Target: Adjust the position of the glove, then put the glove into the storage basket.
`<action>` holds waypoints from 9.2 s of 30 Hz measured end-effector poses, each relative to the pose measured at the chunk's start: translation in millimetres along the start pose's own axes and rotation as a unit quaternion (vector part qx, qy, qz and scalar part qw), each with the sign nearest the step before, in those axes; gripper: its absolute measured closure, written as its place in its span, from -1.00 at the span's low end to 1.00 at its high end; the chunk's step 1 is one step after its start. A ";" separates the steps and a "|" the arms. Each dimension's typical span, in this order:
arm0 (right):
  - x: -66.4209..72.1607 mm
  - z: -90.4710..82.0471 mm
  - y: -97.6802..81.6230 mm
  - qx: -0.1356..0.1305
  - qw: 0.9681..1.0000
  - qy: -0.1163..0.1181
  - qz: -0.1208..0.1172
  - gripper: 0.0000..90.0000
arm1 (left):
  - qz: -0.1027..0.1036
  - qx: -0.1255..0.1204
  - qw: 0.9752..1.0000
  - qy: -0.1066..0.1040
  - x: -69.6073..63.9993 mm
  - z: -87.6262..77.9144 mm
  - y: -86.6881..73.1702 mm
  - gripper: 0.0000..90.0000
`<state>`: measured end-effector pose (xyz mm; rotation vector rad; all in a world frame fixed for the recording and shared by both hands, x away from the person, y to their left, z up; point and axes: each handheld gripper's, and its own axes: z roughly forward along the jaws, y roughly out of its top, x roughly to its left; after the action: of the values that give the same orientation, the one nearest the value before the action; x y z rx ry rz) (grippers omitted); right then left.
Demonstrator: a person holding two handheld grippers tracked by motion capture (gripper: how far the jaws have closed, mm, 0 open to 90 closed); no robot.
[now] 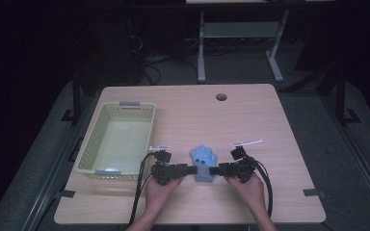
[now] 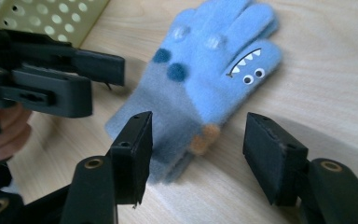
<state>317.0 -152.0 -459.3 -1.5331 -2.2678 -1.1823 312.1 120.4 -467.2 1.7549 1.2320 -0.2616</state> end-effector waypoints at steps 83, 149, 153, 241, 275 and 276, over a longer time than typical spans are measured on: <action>11.0 -2.0 7.9 -0.036 0.996 0.079 0.018 0.66 | 0.002 -0.002 0.998 -0.062 -8.2 6.7 13.5 0.60; 82.8 -13.0 95.8 -0.068 0.991 0.107 -0.041 0.66 | 0.036 -0.059 0.995 -0.075 -6.4 -83.4 80.7 0.59; 88.8 -9.7 100.2 -0.068 0.991 0.108 -0.048 0.66 | 0.034 -0.062 0.995 -0.075 -2.8 -90.4 81.8 0.59; 180.2 119.5 153.4 -0.017 0.982 0.171 -0.080 0.66 | -0.054 -0.082 0.993 -0.060 105.5 -212.3 70.4 0.65; 168.6 167.7 144.4 0.021 0.986 0.159 -0.052 0.63 | -0.061 -0.008 0.998 0.016 128.0 -202.1 69.5 0.69; 168.3 168.2 144.3 0.022 0.986 0.158 -0.050 0.63 | -0.061 -0.006 0.998 0.019 128.0 -201.4 69.7 0.69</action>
<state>408.3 106.2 -409.7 -1.1333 -2.1630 -1.2856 365.0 354.0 -400.6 1.6834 1.3667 -0.2925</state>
